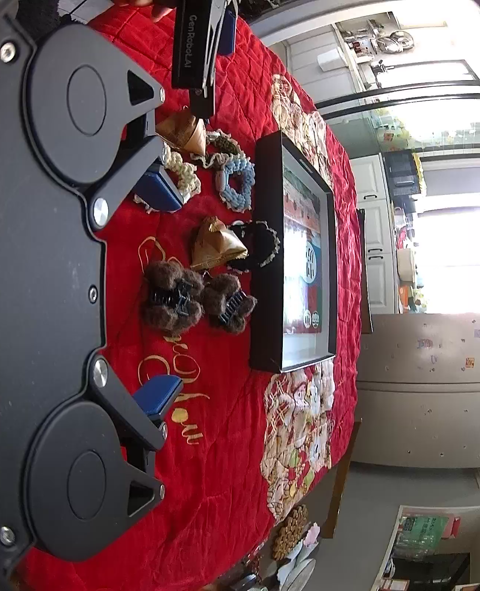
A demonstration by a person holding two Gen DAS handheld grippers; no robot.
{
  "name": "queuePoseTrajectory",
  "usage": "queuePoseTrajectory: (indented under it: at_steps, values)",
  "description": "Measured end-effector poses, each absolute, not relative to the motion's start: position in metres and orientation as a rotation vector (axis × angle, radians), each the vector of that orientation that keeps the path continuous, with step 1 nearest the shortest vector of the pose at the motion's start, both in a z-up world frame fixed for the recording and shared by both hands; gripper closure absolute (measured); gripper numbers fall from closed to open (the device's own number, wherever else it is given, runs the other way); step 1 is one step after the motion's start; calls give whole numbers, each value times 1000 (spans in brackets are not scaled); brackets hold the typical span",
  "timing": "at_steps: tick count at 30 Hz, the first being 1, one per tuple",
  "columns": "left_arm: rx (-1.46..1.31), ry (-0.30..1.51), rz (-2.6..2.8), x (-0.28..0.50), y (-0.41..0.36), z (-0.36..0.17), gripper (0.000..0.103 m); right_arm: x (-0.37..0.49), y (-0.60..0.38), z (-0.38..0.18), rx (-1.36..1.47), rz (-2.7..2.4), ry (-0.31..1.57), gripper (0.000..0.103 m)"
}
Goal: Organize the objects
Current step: 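Grasp the tan paper pyramid packet with the left gripper while the right grasps the brown fuzzy clip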
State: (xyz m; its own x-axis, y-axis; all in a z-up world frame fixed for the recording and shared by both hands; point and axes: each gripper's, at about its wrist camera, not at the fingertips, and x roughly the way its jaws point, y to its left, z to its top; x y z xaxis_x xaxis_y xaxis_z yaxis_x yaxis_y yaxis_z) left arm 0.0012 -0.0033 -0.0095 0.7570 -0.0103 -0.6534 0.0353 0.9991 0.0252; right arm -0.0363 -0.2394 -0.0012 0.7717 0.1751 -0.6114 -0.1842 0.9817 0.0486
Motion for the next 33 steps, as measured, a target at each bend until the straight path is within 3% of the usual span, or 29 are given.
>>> queuePoseTrajectory:
  at_steps: [3, 12, 20, 23, 31, 33]
  values:
    - [37, 716, -28, 2, -3, -10, 0, -36, -238, -2, -17, 208, 668, 14]
    - [53, 727, -67, 4, -3, -13, 0, -34, -238, -4, -22, 207, 670, 16]
    - [59, 709, -183, 2, 4, -15, 1, -25, -242, -12, -61, 201, 664, 29]
    - [61, 719, -228, 2, 2, -17, 9, -21, -243, -18, -68, 210, 667, 35]
    - [39, 786, -291, 10, -3, -34, 38, -14, -239, -28, -103, 255, 636, 39]
    - [21, 798, -297, 13, -1, -38, 41, -12, -238, -30, -109, 258, 635, 39]
